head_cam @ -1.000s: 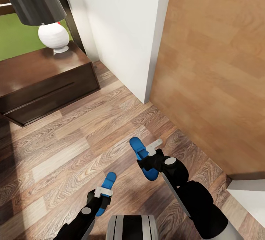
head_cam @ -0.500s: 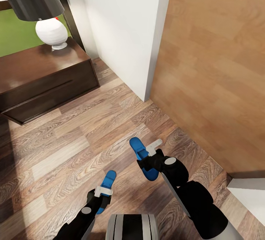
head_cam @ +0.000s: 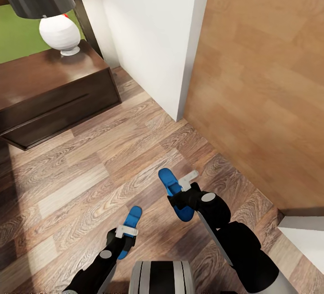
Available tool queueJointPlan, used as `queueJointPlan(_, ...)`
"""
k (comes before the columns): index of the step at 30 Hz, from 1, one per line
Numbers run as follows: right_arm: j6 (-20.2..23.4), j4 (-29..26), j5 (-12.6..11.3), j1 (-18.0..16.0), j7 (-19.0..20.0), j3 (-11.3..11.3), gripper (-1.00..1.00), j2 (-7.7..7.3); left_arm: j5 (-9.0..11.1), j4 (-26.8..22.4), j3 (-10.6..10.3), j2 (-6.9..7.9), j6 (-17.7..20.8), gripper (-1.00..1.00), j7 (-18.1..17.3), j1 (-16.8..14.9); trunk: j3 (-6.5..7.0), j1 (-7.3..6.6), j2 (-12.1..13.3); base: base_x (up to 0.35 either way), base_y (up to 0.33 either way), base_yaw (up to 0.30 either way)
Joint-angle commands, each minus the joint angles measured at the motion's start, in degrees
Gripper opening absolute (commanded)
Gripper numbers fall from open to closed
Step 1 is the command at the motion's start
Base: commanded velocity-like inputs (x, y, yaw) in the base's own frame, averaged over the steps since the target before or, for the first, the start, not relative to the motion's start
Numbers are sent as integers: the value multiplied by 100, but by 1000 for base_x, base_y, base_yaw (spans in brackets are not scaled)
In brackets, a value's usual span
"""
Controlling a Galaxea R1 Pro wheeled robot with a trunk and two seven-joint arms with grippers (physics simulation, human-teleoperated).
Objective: In the bedroom, move the book from the bed onto either nightstand, and place the two sandals side by side next to the bed.
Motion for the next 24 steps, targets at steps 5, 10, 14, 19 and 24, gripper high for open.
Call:
queueJointPlan(5,26,-5,12,-4,21,5,-100,-4,-43,8,-25,9,-8,100,44,-58,-4,-1,-1,0,0,0)
queueJointPlan(10,23,-5,12,-4,21,5,-100,-4,-43,6,-25,11,-8,100,44,-71,-4,-1,-1,0,0,0)
queueJointPlan(14,26,-5,12,-3,21,5,-100,-10,-43,12,-19,6,-8,100,44,-73,-4,-1,-1,8,0,0)
queueJointPlan(19,27,-5,12,3,21,5,-100,-12,-43,10,-17,4,-7,100,44,-74,-4,-1,-1,124,0,0)
queueJointPlan(24,26,-5,12,4,21,5,-100,-12,-43,13,-17,3,-13,100,46,-74,-4,-1,-1,116,0,0)
